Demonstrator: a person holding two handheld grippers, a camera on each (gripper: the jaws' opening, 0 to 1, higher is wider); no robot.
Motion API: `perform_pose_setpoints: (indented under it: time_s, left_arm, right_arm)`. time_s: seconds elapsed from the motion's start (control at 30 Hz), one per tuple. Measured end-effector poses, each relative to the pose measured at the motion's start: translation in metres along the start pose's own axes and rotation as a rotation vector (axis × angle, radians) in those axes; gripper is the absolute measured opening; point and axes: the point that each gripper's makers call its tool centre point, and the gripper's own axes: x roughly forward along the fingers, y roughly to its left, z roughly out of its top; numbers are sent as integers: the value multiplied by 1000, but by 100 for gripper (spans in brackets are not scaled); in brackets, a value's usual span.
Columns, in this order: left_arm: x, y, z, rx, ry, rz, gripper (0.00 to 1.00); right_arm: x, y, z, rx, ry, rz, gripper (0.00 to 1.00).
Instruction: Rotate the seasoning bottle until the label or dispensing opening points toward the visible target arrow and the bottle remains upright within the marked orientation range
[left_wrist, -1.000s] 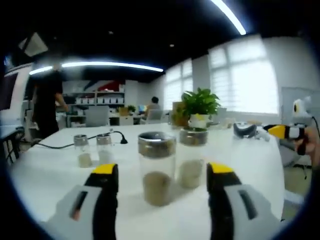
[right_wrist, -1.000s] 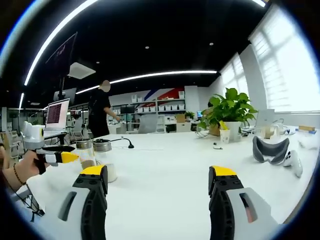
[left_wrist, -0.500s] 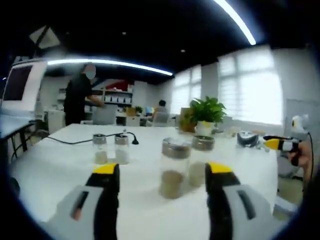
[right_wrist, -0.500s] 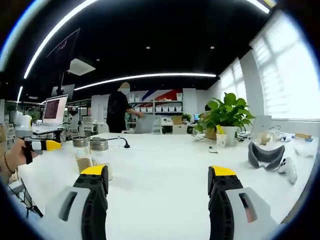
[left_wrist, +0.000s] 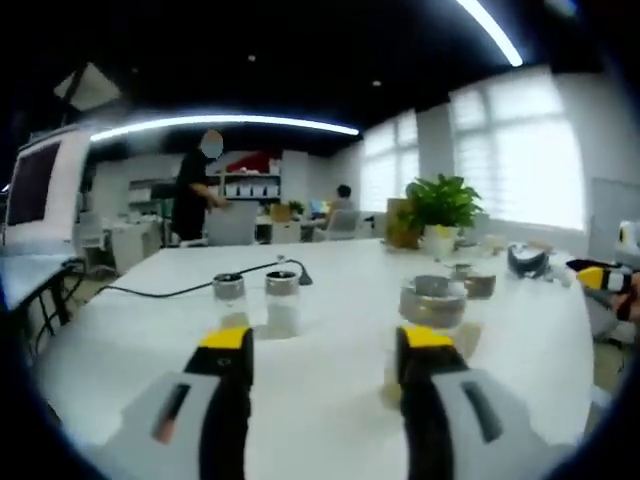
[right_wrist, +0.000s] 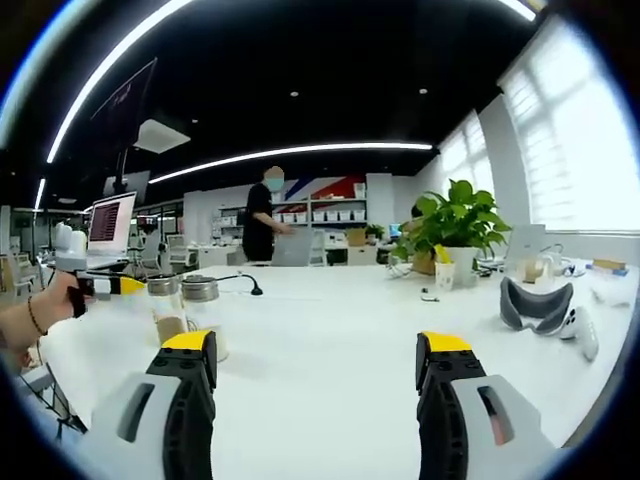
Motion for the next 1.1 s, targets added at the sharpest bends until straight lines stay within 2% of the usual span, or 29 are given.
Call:
perform_pose_setpoints:
  time_s: [0.13,0.23,0.3,0.43,0.63,0.8,0.93,1.0,1.1]
  left_arm:
    - [26,5,-15,-1,40,-22,57]
    - [43,2,-22,19,52,-69,58]
    - [54,6,-28,35,79,-47,58]
    - [74,9,-27,59,74,-39,58]
    - [99,18,-19,-4,25,-26,57]
    - [117,21,-25,55,48,-1,56]
    - [127,30,-31,14,66,31,56]
    - [132,31,-30,-11,55,26,55]
    - [139,36,-30,-38,45,70,50]
  right_arm:
    - [-1,-3,1,2,-2,-8,84]
    - [-1,-5,1,2,-2,-15,84]
    - [-1,-6,1,2,-2,-16,84]
    - [-1,-7,1,1,-3,-18,84]
    - [0,-5,0,1,1,-8,84]
    - [-1,-6,0,3,4,-10,84]
    - [-4,-8,5,-6,-9,-22,83]
    - [-4,-9,4,-4,-10,-22,83]
    - [-2,-7,4,6,-18,-9,83]
